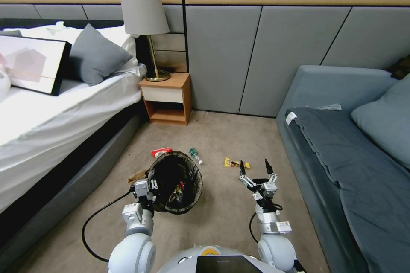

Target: Pick up the trash bin, then pick up the garbage from the floor and place it into the trash bin.

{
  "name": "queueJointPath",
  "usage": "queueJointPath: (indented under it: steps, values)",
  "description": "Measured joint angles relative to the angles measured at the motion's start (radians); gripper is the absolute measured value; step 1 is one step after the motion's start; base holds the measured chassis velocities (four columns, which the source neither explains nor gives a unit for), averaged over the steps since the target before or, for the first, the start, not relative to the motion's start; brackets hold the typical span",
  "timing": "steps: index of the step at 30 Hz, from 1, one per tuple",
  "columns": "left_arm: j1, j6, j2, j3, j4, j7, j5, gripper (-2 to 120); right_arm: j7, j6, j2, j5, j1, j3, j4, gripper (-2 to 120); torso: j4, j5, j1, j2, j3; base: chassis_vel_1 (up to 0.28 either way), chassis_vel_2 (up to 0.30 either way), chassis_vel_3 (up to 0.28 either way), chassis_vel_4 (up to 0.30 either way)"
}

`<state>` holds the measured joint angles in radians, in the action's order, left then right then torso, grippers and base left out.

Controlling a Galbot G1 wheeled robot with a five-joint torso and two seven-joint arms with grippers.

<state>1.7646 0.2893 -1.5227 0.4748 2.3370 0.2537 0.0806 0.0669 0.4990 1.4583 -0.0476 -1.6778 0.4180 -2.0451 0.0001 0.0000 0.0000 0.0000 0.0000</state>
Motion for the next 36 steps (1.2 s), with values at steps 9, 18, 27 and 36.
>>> queueJointPath:
  steps: [9,18,27,36]
  values:
    - [0.003,-0.001,0.0,-0.003,0.002,0.001,-0.002,6,0.0,0.0,-0.003,0.0,0.001,-0.001,-0.001,100,-0.0002,0.0001,0.0,0.0,0.0,-0.19,0.183,0.187,-0.192]
    - [0.003,-0.001,0.001,-0.003,0.004,0.001,-0.003,6,-0.014,0.014,-0.005,-0.001,0.022,0.0,0.0,100,-0.0002,0.0,0.0,0.0,0.0,-0.194,0.187,0.197,-0.185]
    - [0.001,-0.001,0.0,-0.003,0.004,0.002,-0.003,6,-0.033,0.042,-0.003,0.006,0.047,0.008,0.015,100,-0.0002,0.0001,0.0,0.0,0.0,-0.06,0.067,0.064,-0.068]
    - [-0.001,-0.001,-0.002,-0.003,0.001,0.002,-0.003,6,-0.041,0.042,-0.018,0.005,0.078,0.02,0.024,100,-0.0001,-0.0001,0.0,0.0,0.0,0.0,0.0,0.0,0.0]
